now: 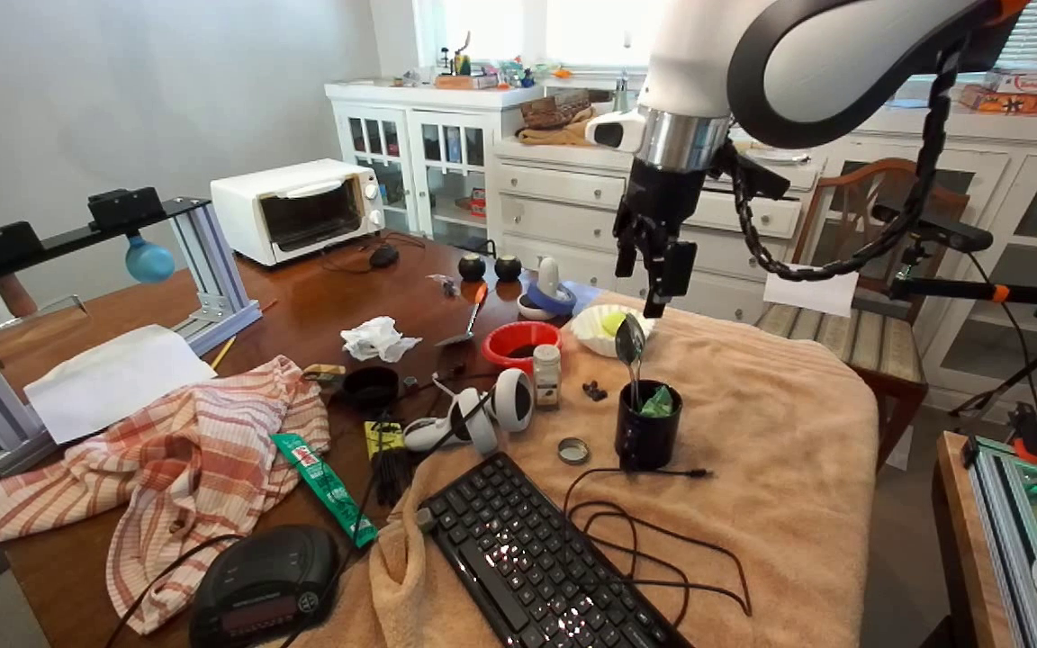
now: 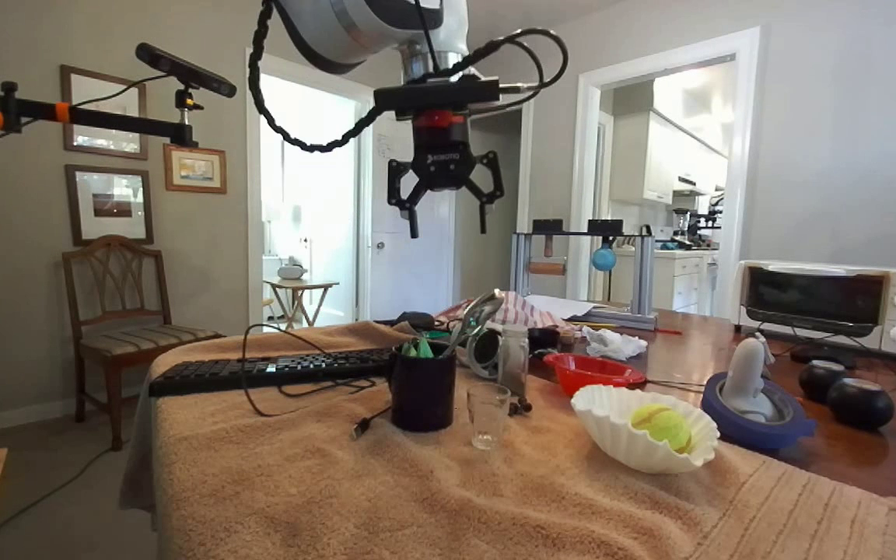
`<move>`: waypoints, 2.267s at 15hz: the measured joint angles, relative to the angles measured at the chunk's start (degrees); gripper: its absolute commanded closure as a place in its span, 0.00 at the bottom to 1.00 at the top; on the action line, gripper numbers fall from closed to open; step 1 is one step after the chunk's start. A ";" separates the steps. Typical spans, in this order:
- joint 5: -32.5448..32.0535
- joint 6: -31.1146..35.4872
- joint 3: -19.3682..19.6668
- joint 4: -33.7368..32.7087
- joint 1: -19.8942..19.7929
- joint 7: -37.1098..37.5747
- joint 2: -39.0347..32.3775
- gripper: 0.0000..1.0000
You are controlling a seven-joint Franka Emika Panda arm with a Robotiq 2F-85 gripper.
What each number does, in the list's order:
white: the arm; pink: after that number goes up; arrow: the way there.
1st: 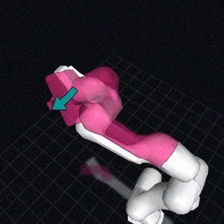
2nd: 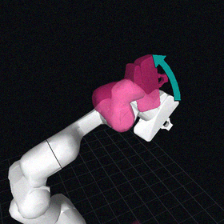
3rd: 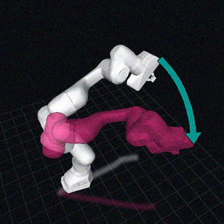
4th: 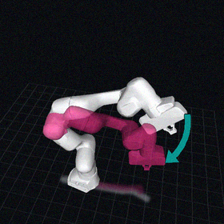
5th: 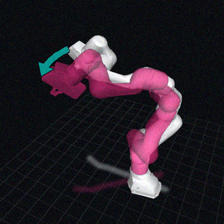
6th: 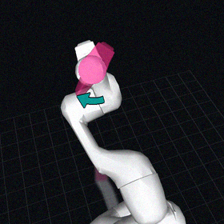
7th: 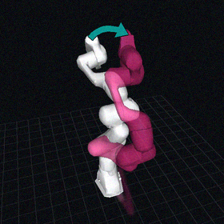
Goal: Put the objects on the white plate into the black cup
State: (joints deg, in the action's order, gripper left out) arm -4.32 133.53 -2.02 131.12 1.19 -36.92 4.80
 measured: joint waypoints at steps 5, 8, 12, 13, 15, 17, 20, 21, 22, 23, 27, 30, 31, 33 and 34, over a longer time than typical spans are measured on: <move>3.05 -0.80 1.79 0.83 -0.43 2.11 2.01 0.00; 3.14 -0.80 1.76 0.96 -0.41 2.37 2.01 0.00; 3.14 -0.80 1.75 0.96 -0.41 2.46 2.01 0.00; 3.14 -0.80 1.75 0.96 -0.41 2.47 2.01 0.00; 3.15 -0.80 1.75 0.96 -0.41 2.47 2.01 0.00; 3.15 -0.80 1.75 0.96 -0.41 2.49 2.01 0.00; 2.95 0.65 2.49 0.82 -0.74 6.27 2.01 0.00; 3.00 1.68 3.25 0.78 -1.18 7.97 1.99 0.00; 3.01 2.70 4.23 0.78 -1.76 9.36 1.95 0.00; 3.05 3.51 5.31 0.79 -2.51 10.56 1.88 0.00; 3.57 6.37 9.43 0.82 -5.99 15.45 -0.41 0.00; 4.46 8.56 10.53 0.76 -7.37 18.56 -3.13 0.00; 4.58 8.81 10.51 0.71 -7.37 19.01 -3.51 0.00; 4.64 8.85 10.35 0.65 -7.36 19.42 -3.60 0.00; 4.81 8.84 10.36 0.60 -7.38 20.21 -3.60 0.00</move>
State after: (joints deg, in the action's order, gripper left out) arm 0.49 142.37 8.33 131.73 -6.19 -16.71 1.20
